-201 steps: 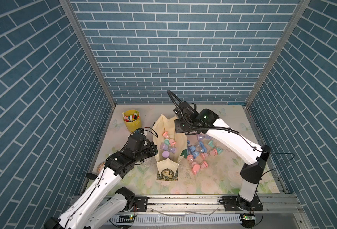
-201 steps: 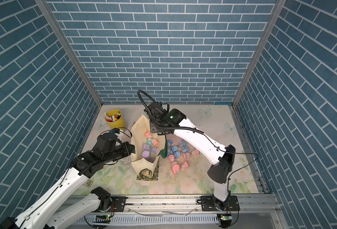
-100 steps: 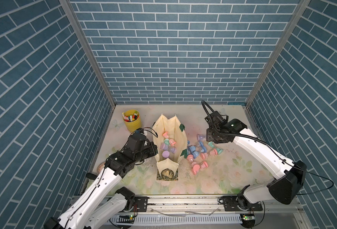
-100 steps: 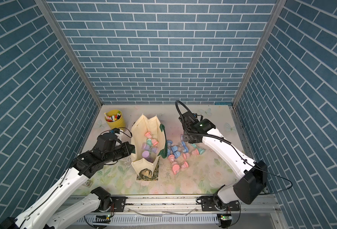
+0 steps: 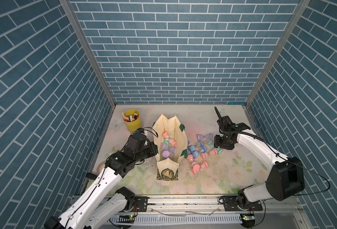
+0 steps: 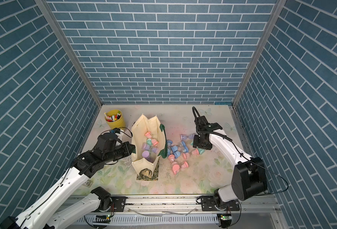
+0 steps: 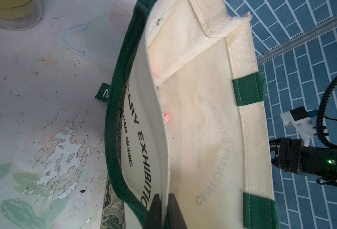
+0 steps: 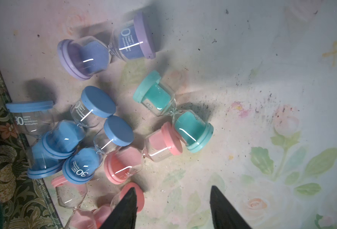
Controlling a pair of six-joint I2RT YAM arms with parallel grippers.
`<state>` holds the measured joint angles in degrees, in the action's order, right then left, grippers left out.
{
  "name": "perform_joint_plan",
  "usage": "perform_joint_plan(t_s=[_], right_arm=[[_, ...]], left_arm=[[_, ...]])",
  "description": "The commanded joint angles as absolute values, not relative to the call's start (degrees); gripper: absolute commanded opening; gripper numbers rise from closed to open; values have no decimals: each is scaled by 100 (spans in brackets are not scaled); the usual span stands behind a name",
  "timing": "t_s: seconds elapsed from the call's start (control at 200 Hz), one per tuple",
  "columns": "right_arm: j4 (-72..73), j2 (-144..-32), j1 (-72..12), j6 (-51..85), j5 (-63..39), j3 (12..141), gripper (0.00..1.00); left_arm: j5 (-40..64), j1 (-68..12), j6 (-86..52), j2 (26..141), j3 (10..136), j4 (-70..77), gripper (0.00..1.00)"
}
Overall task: Put the hourglass into the canvas bag
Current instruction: Pick up the hourglass from the center of the board.
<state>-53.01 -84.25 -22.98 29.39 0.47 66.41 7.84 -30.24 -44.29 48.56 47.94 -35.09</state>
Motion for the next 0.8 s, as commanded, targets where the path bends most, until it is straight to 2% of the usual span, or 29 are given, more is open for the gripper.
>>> perform_joint_plan(t_s=[0.0,0.796], right_arm=[[-5143,-8609,-2210,2574,-130,6605,60],[-4992,-10021,-1879,2123,-114,7078,58]], left_arm=[[825,-3006,-4350,4903,4754,-3539,0],[834,-3006,-4333,4929,4800,-3575,0]])
